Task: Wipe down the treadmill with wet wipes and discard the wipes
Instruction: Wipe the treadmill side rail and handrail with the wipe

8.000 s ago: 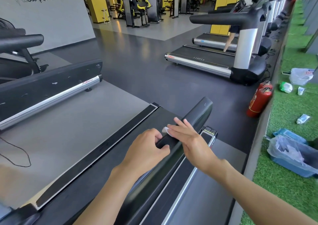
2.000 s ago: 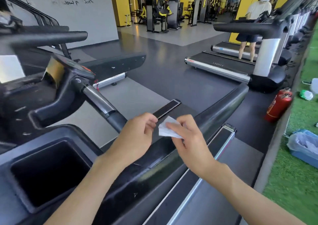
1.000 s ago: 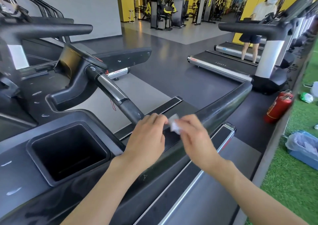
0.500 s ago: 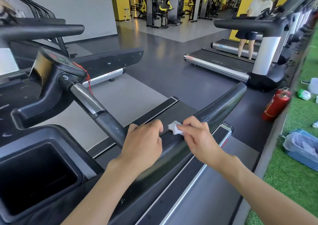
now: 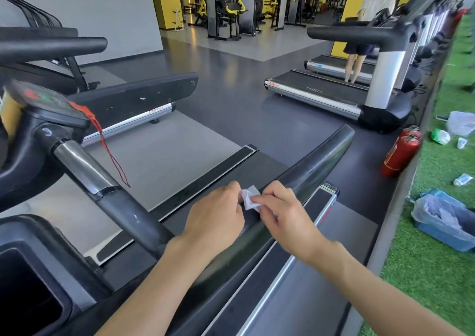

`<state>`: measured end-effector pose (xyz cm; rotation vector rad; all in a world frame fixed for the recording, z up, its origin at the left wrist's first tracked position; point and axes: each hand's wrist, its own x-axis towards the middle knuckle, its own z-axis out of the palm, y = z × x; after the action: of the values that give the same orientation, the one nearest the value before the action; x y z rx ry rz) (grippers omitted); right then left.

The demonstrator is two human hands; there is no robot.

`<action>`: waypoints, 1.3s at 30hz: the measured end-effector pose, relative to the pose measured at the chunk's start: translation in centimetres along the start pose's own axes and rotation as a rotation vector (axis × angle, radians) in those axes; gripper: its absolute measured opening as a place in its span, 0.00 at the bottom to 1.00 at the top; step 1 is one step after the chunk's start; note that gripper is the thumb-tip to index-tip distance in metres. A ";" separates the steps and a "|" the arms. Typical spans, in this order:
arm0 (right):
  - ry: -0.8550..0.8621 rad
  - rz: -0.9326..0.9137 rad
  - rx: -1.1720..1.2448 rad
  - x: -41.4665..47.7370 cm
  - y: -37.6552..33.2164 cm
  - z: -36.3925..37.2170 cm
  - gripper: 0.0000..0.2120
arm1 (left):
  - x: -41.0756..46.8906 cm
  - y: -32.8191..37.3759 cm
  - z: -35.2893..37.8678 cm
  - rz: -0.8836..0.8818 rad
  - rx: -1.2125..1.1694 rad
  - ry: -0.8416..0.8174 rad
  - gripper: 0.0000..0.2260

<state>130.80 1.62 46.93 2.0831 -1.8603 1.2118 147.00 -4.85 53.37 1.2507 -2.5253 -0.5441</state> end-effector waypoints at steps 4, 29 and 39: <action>0.006 0.037 -0.034 0.3 2.5 -1.2 0.10 | 1.1 0.9 0.7 0.000 0.016 -0.011 0.07; -0.042 0.024 -0.087 3.9 12.2 -4.8 0.12 | 8.0 6.1 4.6 -0.114 -0.029 -0.013 0.06; -0.038 0.165 0.157 3.9 10.4 -4.8 0.07 | 9.5 7.4 5.7 -0.097 0.009 -0.002 0.08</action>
<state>119.20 -1.42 48.14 2.0770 -2.0518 1.4078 133.92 -7.15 52.26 1.3823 -2.4815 -0.5564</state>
